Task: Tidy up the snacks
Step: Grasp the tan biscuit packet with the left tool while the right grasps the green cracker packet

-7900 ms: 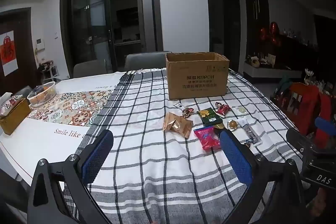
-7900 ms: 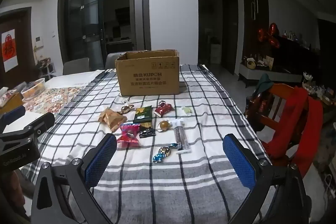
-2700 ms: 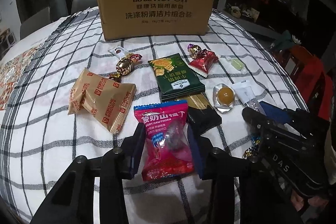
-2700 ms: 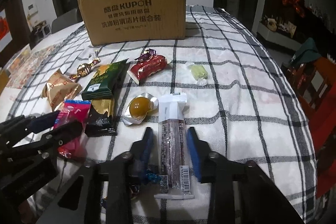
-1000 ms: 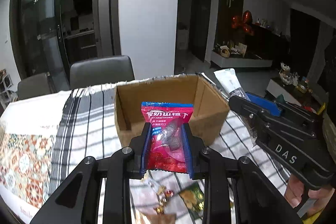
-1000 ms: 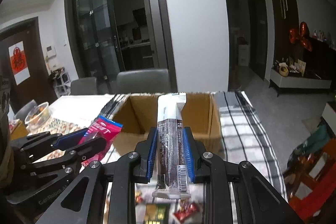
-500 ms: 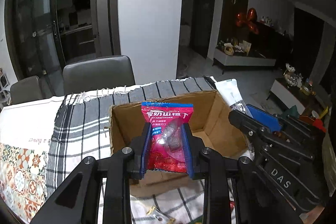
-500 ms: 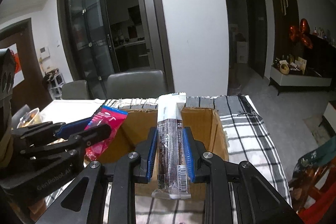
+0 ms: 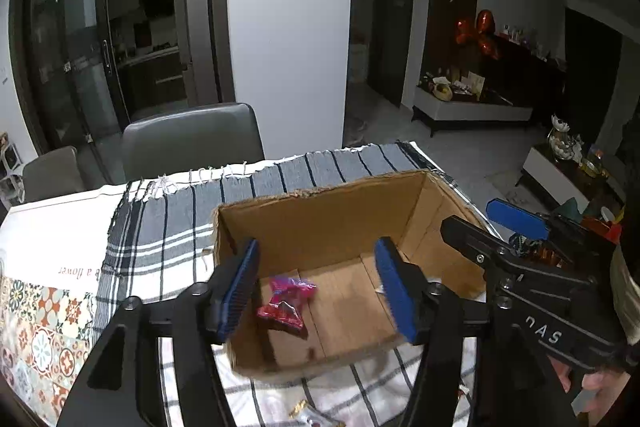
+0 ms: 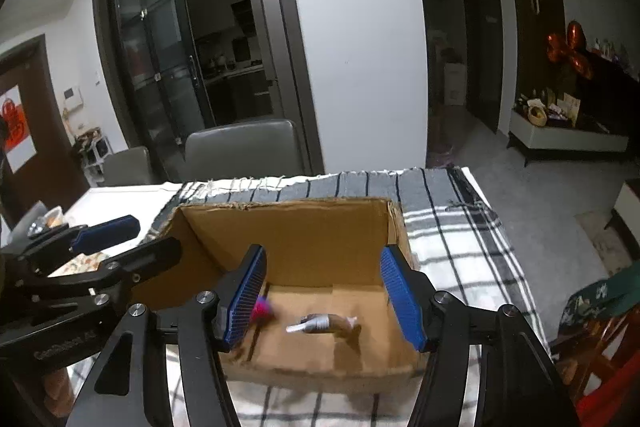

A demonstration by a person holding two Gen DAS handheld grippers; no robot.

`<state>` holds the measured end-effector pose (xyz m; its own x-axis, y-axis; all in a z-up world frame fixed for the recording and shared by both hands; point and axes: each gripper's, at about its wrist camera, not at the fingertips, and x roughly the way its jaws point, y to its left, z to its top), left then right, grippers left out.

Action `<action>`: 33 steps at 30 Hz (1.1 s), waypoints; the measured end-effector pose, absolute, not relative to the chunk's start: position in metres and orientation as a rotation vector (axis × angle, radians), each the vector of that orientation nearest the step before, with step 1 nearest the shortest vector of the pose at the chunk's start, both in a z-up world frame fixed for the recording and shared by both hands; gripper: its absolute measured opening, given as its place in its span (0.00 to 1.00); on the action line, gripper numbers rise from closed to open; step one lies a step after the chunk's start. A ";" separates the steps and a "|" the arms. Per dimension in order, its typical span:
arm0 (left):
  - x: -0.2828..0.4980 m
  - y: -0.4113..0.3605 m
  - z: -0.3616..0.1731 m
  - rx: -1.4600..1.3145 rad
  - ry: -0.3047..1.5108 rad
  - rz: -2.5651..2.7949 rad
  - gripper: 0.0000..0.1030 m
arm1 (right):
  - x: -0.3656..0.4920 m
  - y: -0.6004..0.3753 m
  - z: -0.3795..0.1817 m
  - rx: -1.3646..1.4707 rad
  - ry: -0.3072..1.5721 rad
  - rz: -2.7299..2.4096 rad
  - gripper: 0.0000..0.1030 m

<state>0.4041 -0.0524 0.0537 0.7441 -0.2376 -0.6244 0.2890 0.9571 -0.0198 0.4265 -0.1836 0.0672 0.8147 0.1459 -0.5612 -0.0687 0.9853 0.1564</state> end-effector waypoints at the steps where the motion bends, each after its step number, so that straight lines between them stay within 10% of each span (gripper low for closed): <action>1: 0.396 -0.051 0.054 0.085 0.665 -0.281 0.62 | 0.423 -0.182 0.069 0.132 0.609 0.117 0.59; 33: 0.190 -0.001 0.020 0.118 0.602 -0.264 0.73 | 0.234 -0.134 0.041 0.022 0.607 0.194 0.59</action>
<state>0.1903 -0.0011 0.0203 0.7920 -0.2108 -0.5730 0.2795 0.9596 0.0333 0.2341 -0.1341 0.0410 0.8038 0.1875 -0.5646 -0.1747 0.9816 0.0773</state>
